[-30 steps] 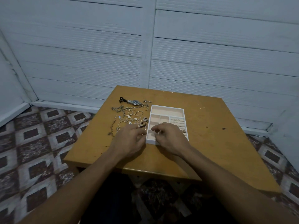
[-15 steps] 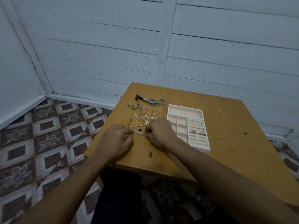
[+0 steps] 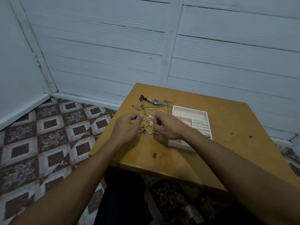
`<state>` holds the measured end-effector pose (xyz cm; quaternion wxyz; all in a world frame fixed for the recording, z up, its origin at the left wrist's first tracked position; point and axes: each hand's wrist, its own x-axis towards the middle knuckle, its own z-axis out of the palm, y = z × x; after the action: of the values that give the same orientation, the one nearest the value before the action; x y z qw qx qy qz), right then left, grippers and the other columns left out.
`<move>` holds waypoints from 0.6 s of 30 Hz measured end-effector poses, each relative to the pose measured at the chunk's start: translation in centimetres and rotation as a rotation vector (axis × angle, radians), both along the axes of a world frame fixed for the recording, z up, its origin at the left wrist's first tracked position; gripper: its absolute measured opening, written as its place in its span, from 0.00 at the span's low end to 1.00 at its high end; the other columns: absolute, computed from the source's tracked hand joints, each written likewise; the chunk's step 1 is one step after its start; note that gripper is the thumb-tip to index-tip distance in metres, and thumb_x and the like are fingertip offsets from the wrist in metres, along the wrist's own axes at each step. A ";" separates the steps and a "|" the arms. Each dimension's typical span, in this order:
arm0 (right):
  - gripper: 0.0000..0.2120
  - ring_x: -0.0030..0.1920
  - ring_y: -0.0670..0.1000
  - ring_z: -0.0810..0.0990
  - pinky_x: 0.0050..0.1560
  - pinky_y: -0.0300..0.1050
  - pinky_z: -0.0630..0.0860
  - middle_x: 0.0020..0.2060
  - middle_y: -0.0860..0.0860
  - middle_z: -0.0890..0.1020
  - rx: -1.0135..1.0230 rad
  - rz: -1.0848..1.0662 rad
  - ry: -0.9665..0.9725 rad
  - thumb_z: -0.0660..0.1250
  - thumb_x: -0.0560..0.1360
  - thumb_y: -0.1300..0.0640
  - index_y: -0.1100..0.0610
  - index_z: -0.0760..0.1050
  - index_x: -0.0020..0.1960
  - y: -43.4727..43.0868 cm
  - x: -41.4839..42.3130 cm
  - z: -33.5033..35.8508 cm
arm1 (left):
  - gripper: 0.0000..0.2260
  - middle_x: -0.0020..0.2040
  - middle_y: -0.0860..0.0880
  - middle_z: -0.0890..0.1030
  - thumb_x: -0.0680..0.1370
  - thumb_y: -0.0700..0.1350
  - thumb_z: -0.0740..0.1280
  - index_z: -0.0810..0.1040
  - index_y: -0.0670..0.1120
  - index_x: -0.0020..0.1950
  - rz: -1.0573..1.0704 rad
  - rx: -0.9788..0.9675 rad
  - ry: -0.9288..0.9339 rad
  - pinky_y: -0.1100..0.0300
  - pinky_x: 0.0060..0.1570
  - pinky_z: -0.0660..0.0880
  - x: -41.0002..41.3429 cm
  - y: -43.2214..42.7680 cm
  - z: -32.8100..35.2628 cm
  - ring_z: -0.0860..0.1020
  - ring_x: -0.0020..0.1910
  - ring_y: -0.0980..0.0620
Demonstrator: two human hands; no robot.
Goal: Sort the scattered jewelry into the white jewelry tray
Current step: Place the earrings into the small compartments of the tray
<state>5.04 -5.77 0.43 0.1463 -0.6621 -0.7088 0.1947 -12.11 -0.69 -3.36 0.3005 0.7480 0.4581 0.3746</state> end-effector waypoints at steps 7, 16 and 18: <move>0.01 0.42 0.54 0.80 0.44 0.50 0.76 0.41 0.54 0.83 0.061 -0.023 0.175 0.65 0.76 0.60 0.58 0.75 0.46 -0.7 1.4 3.2 | 0.20 0.51 0.53 0.82 0.83 0.56 0.54 0.82 0.48 0.54 -0.004 -0.279 -0.323 0.58 0.53 0.73 2.9 -0.9 1.1 0.78 0.53 0.56; 0.04 0.34 0.50 0.80 0.39 0.47 0.82 0.36 0.55 0.79 -0.060 -0.001 0.379 0.65 0.77 0.64 0.65 0.76 0.49 -2.3 2.3 7.0 | 0.27 0.49 0.47 0.85 0.83 0.59 0.47 0.82 0.46 0.55 -0.095 -0.506 -0.540 0.51 0.56 0.77 5.4 -1.5 1.8 0.82 0.51 0.50; 0.04 0.33 0.48 0.80 0.36 0.43 0.81 0.35 0.55 0.79 -0.068 -0.001 0.357 0.66 0.77 0.64 0.65 0.77 0.49 -2.7 2.7 7.9 | 0.27 0.50 0.46 0.85 0.83 0.60 0.47 0.82 0.46 0.55 -0.150 -0.555 -0.585 0.53 0.55 0.78 6.0 -1.7 2.1 0.83 0.51 0.49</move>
<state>7.71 -8.47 8.36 0.2474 -0.6218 -0.6643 0.3330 -6.13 -2.43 -1.31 0.6350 0.5317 0.3811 0.4109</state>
